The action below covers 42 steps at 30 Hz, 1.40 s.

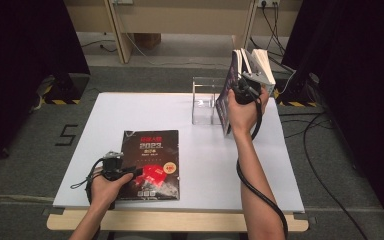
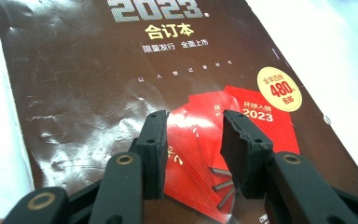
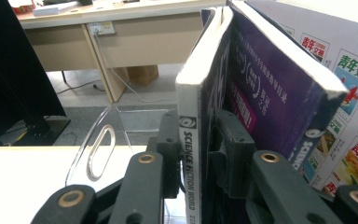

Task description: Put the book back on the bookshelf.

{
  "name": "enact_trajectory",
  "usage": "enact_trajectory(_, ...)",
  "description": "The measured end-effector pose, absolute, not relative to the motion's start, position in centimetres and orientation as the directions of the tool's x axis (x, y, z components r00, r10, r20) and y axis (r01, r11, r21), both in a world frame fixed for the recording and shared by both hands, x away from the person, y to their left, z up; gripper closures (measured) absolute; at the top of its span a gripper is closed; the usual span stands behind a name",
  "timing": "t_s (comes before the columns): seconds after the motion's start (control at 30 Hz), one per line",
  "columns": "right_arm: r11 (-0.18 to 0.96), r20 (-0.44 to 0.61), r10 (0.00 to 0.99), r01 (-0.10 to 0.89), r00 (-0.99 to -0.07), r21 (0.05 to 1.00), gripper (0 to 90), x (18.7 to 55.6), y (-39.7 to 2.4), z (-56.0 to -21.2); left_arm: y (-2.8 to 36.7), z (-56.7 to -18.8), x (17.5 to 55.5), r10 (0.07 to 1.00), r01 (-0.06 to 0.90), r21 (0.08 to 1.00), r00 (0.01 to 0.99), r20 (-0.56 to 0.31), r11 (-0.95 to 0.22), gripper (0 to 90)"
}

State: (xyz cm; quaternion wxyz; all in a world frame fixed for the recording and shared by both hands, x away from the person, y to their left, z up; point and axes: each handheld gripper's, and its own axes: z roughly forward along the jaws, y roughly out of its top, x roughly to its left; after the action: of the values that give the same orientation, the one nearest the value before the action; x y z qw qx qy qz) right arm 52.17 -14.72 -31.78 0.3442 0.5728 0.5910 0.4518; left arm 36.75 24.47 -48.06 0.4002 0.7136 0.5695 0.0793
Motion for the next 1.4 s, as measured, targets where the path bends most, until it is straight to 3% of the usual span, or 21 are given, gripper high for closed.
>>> enact_trajectory(0.43,-0.060,0.079,0.996,0.389,-0.034,0.919,81.4,52.63,-14.67,-31.51,24.49,-48.14,36.80,0.876,0.752,0.658,0.339,-0.343,-0.033,60.4)
enact_trajectory(0.63,-0.073,0.096,0.995,0.383,-0.041,0.921,82.4,52.50,-15.03,-31.62,24.46,-48.16,36.81,0.874,0.752,0.658,0.343,-0.345,-0.035,60.4)
enact_trajectory(0.93,-0.070,0.100,0.991,0.307,-0.084,0.949,82.8,52.48,-15.17,-31.98,24.46,-48.26,36.85,0.874,0.754,0.656,0.341,-0.345,-0.036,60.5)
enact_trajectory(1.4,-0.098,0.119,0.990,0.242,-0.073,0.965,82.8,53.07,-14.89,-32.05,24.64,-48.21,36.89,0.872,0.749,0.661,0.345,-0.347,-0.034,60.7)
